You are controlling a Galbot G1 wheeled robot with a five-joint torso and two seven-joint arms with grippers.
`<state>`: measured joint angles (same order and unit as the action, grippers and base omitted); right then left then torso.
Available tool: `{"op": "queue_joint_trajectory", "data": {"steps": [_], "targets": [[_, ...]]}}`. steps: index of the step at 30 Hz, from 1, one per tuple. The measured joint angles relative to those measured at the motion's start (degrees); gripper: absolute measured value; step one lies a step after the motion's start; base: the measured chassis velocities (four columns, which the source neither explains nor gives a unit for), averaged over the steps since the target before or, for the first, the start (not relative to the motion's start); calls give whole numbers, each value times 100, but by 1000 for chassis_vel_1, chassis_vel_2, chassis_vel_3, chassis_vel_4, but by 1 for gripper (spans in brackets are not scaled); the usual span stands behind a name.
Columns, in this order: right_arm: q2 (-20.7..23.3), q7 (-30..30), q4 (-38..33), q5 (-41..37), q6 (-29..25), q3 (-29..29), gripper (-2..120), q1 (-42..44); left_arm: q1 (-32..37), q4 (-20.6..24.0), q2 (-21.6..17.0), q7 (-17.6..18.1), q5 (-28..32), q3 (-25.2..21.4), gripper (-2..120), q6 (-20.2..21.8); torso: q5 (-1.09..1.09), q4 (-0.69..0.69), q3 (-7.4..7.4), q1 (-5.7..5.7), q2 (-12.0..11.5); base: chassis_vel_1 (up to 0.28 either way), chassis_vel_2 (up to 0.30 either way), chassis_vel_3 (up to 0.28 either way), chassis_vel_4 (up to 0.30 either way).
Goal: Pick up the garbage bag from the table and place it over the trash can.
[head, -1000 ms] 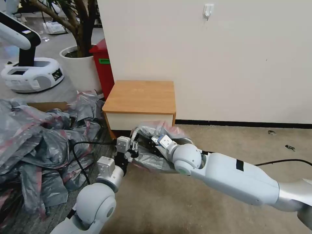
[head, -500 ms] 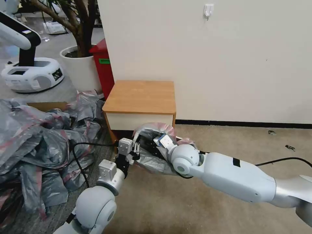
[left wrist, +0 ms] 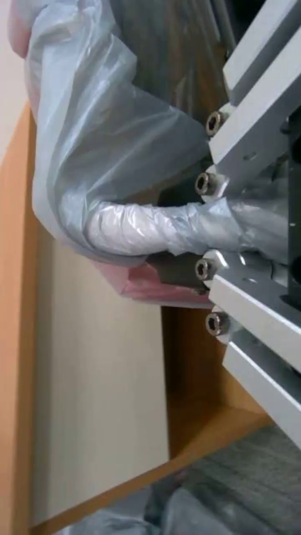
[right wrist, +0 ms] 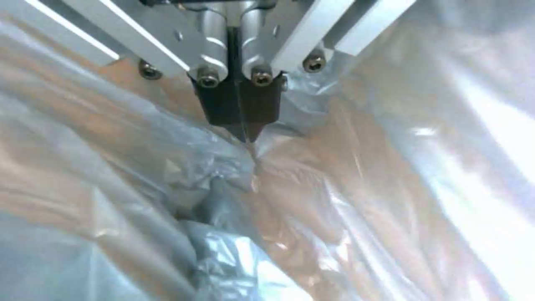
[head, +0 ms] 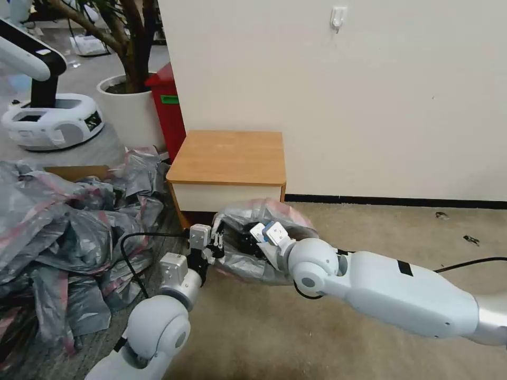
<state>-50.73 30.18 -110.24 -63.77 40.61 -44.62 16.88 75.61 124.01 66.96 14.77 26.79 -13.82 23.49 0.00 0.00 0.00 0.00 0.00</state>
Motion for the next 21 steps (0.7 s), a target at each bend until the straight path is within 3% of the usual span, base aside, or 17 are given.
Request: {"op": "queue_joint_trajectory", "data": {"steps": [10, 14, 16, 17, 18, 19, 20, 21], "targets": [[401, -166, -536, -7, -6, 282, 0, 84, -143, -421, 95, 250, 678, 31, 5, 103, -1, 0, 0, 0, 0, 0, 0, 0, 0], [633, -250, -850, -105, -9, 648, 0, 364, -216, -539, 100, 485, 1194, 37, 5, 213, 0, 2, 0, 0, 0, 0, 0, 0, 0], [906, -443, -1167, -128, -22, 1262, 0, 856, -247, -598, 123, 704, 1562, 50, 5, 278, 0, 1, 0, 0, 0, 0, 0, 0, 0], [1032, -556, -1318, -62, -145, 1629, 0, 1189, -246, -621, 138, 800, 1703, 62, 5, 293, 0, 1, 0, 0, 0, 0, 0, 0, 0], [1032, -556, -1318, -62, -145, 1629, 0, 1189, -246, -621, 138, 800, 1703, 62, 5, 293, 0, 1, 0, 0, 0, 0, 0, 0, 0], [1152, -636, -1443, 79, -448, 1894, 0, 1519, -232, -643, 158, 882, 1814, 69, 5, 300, 1, -1, 0, 0, 0, 0, 0, 0, 0], [1328, -693, -1605, 460, -1112, 2198, 0, 2029, -172, -663, 194, 982, 1934, 74, 5, 300, 2, -2, -1, 0, 0, 0, 0, 0, 0], [1359, -697, -1641, 578, -1271, 2299, 0, 2175, -148, -666, 205, 1004, 1959, 77, 5, 300, 2, -3, -1, 0, 0, 0, 0, 0, 0]]}}
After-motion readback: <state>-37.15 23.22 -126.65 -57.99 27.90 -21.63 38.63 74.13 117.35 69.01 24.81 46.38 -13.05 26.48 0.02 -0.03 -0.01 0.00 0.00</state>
